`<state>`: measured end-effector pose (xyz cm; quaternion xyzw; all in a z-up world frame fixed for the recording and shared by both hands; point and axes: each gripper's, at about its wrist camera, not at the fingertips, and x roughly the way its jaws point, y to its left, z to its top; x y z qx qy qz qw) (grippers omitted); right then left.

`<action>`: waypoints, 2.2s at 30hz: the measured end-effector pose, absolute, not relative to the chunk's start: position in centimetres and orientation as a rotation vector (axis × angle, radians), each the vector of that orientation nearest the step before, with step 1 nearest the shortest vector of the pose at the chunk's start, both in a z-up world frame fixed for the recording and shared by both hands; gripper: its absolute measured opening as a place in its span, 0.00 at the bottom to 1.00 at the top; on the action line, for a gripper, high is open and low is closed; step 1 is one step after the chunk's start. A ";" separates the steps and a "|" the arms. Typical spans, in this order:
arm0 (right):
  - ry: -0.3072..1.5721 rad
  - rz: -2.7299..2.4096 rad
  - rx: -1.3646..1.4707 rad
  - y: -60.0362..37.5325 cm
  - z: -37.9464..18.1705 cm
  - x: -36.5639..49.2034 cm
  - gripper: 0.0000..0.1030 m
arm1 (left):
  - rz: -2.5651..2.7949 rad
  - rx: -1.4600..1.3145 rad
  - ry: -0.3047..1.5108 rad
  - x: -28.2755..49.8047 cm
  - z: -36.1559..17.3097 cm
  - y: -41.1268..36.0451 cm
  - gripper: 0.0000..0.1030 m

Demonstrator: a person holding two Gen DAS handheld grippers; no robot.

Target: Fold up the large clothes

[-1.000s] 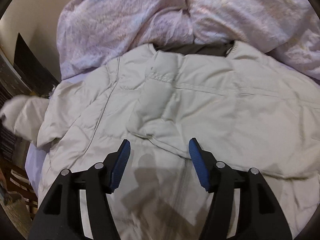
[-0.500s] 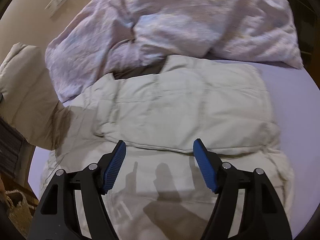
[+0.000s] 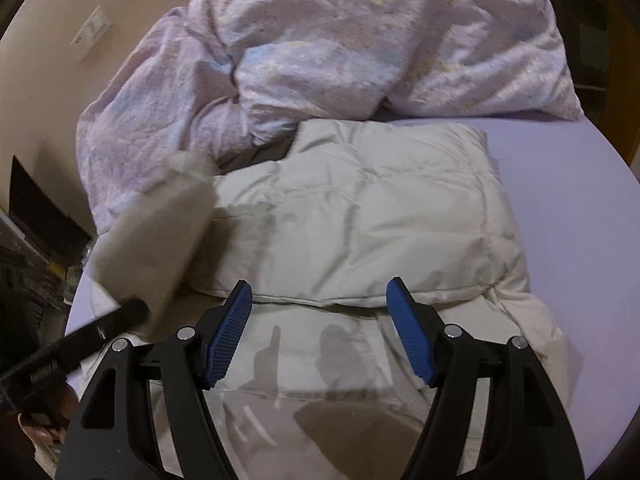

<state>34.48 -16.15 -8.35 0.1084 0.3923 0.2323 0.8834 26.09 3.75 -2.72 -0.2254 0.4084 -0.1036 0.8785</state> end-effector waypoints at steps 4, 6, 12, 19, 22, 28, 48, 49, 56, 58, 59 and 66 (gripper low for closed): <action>0.775 0.555 0.189 -13.9 -7.0 33.6 0.49 | -0.167 -0.445 0.781 23.8 -1.2 5.6 0.66; 0.759 0.609 0.151 -11.9 -6.4 33.2 0.41 | -0.116 -0.432 0.759 22.5 -0.6 7.5 0.67; 0.724 0.697 -0.066 -5.4 -6.4 32.1 0.32 | 0.055 -0.389 0.746 19.8 -0.3 12.3 0.71; 0.803 0.569 -0.166 -3.0 -10.4 35.6 0.25 | 0.193 -0.383 0.782 17.9 -2.6 17.1 0.73; 0.847 0.535 -0.147 -3.0 -12.2 37.6 0.25 | 0.199 -0.417 0.805 17.9 -3.7 18.2 0.73; 0.843 0.525 -0.175 -3.0 -11.9 37.9 0.26 | 0.197 -0.409 0.793 16.5 -3.9 18.7 0.74; 0.974 0.381 0.304 -32.5 -12.5 26.5 0.82 | 0.146 -0.633 0.826 3.5 -7.1 24.8 0.80; 0.998 0.386 0.339 -33.5 -13.3 26.1 0.82 | 0.141 -0.638 0.826 3.3 -7.3 24.6 0.80; 1.042 0.478 0.481 -35.1 -16.6 24.3 0.81 | 0.085 -0.703 0.823 1.9 -8.7 23.8 0.77; 1.046 0.453 0.473 -35.0 -17.1 24.1 0.80 | 0.080 -0.703 0.814 1.6 -8.7 23.5 0.77; 1.045 0.434 0.474 -35.3 -17.2 24.1 0.79 | 0.071 -0.715 0.807 1.3 -8.8 23.4 0.76; 1.029 0.526 0.528 -35.5 -18.0 23.2 0.68 | 0.003 -0.798 0.771 -0.5 -9.6 22.7 0.63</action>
